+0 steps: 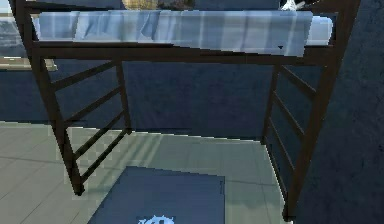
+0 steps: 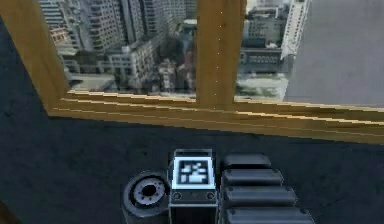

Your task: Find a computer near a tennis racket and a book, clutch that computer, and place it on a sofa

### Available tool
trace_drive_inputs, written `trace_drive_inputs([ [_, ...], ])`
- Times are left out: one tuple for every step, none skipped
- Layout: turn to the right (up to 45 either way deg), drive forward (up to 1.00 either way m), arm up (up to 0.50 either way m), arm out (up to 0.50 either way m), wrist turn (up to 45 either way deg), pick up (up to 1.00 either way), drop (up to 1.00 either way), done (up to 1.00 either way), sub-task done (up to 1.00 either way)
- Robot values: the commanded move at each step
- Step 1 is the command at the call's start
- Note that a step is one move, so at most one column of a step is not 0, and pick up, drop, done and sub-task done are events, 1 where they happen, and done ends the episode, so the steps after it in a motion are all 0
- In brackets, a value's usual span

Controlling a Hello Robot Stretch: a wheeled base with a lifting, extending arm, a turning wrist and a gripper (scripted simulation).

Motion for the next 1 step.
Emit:
trace_drive_inputs([
  [6.0, 0.00, 0.00, 0.00, 0.0, 0.00, 0.00, 0.00, 0.00],
])
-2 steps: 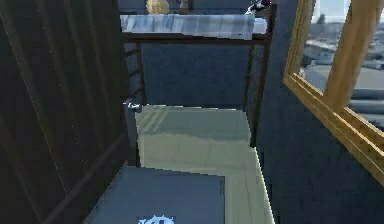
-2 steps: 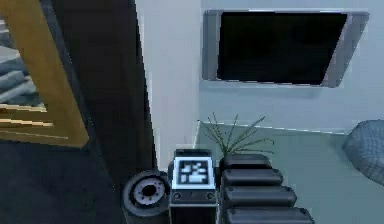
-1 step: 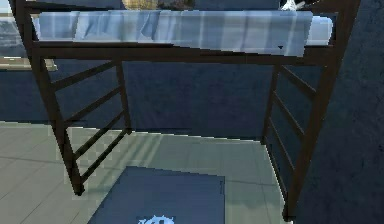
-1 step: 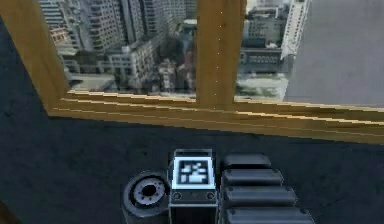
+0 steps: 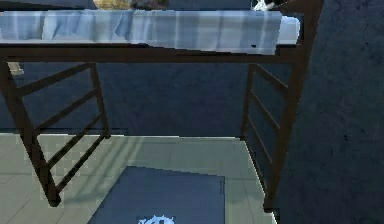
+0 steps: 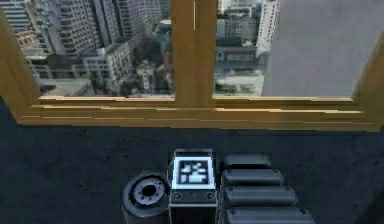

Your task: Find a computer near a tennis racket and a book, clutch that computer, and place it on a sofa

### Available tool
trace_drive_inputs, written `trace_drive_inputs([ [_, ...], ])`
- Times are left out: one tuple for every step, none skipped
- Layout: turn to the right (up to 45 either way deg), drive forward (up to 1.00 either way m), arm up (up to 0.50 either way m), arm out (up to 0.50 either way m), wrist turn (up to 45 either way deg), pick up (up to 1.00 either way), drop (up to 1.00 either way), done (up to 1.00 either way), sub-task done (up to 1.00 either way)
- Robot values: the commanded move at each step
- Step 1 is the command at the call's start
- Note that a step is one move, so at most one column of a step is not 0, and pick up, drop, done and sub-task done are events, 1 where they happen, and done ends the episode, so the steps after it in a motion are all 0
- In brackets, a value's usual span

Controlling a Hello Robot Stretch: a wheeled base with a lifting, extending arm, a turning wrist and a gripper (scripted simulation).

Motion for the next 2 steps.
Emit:
trace_drive_inputs([
  [0.0, 0.20, 0.00, 0.00, 0.0, 0.00, 0.00, 0.00, 0.00],
  [-45.0, 0.00, 0.00, 0.00, 0.0, 0.00, 0.00, 0.00, 0.00],
])
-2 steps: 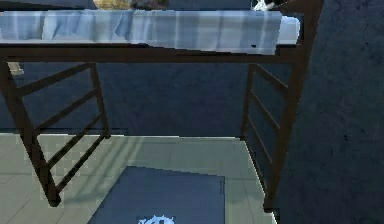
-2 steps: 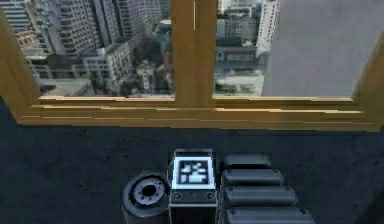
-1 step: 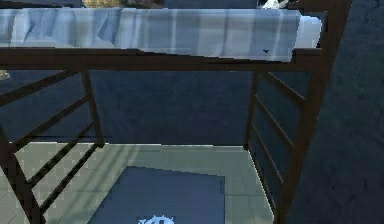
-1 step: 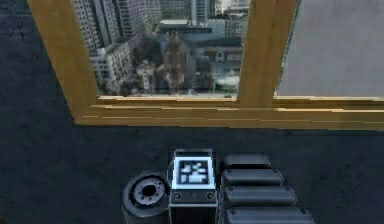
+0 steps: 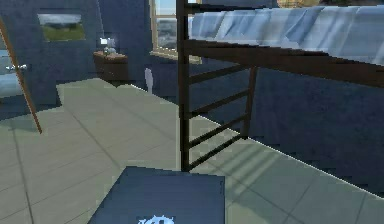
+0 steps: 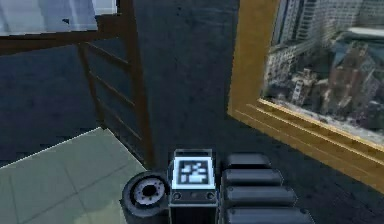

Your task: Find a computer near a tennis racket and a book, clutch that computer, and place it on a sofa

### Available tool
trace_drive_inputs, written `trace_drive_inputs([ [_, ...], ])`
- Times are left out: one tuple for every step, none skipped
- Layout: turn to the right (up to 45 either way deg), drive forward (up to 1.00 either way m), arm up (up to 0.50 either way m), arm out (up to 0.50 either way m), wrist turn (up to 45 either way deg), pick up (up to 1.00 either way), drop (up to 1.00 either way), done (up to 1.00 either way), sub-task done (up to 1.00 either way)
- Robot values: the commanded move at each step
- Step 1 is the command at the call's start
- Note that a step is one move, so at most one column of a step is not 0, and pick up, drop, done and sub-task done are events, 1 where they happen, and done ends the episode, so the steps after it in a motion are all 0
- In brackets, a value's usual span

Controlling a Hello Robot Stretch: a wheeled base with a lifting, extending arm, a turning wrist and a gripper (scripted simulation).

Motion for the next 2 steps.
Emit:
trace_drive_inputs([
  [-9.0, 0.00, 0.00, 0.00, 0.0, 0.00, 0.00, 0.00, 0.00],
  [0.0, 0.85, 0.00, 0.00, 0.0, 0.00, 0.00, 0.00, 0.00],
])
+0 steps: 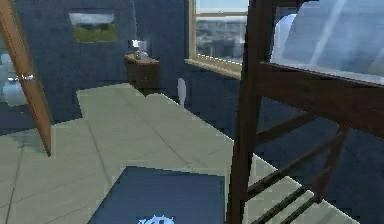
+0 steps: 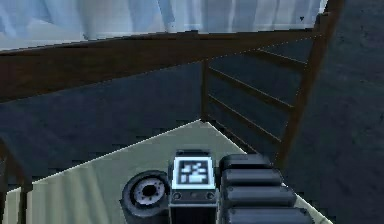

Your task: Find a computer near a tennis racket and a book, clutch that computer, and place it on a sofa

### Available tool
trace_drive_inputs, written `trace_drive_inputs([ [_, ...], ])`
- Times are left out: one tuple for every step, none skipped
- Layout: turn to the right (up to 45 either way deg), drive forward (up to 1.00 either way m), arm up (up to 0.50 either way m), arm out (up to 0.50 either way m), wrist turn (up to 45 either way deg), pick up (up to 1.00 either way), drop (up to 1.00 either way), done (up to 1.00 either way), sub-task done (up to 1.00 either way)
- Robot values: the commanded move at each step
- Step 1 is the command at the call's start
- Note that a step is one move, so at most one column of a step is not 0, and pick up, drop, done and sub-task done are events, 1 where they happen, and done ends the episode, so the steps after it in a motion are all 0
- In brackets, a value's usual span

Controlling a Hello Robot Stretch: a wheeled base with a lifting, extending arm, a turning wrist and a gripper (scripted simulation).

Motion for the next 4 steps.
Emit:
trace_drive_inputs([
  [-45.0, 0.00, 0.00, 0.00, 0.0, 0.00, 0.00, 0.00, 0.00],
  [-45.0, 0.00, 0.00, 0.00, 0.0, 0.00, 0.00, 0.00, 0.00],
  [-24.0, 0.00, 0.00, 0.00, 0.0, 0.00, 0.00, 0.00, 0.00],
  [0.0, 0.25, 0.00, 0.00, 0.0, 0.00, 0.00, 0.00, 0.00],
])
